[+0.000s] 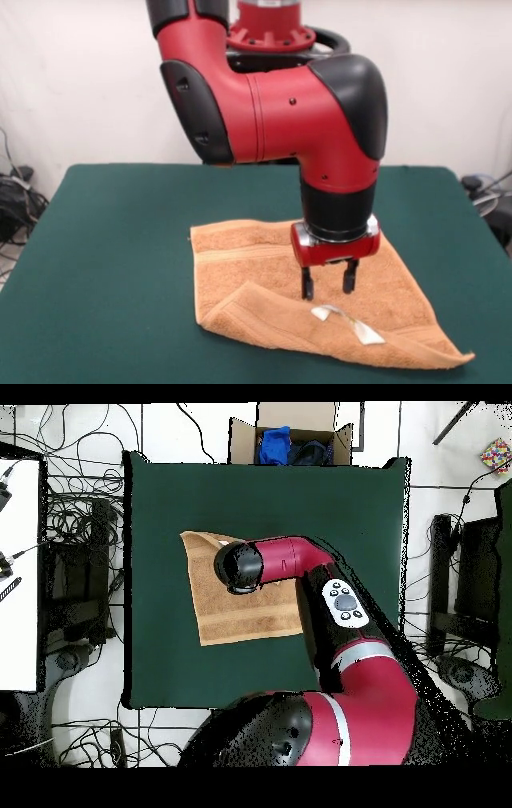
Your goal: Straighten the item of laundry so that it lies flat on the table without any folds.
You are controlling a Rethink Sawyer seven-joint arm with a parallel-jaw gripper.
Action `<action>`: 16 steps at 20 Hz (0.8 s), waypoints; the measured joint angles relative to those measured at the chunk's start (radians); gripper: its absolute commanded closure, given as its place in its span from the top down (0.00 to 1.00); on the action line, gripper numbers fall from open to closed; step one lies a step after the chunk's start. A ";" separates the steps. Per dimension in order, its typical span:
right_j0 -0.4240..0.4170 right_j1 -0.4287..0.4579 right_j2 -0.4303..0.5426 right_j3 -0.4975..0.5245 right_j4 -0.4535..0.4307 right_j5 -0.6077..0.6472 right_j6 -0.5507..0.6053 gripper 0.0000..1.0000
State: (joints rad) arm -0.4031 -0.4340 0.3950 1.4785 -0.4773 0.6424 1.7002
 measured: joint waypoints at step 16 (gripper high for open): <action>-0.001 0.033 -0.001 0.003 -0.003 -0.006 0.000 1.00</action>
State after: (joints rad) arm -0.4039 -0.4008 0.3943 1.4817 -0.4800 0.6364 1.7002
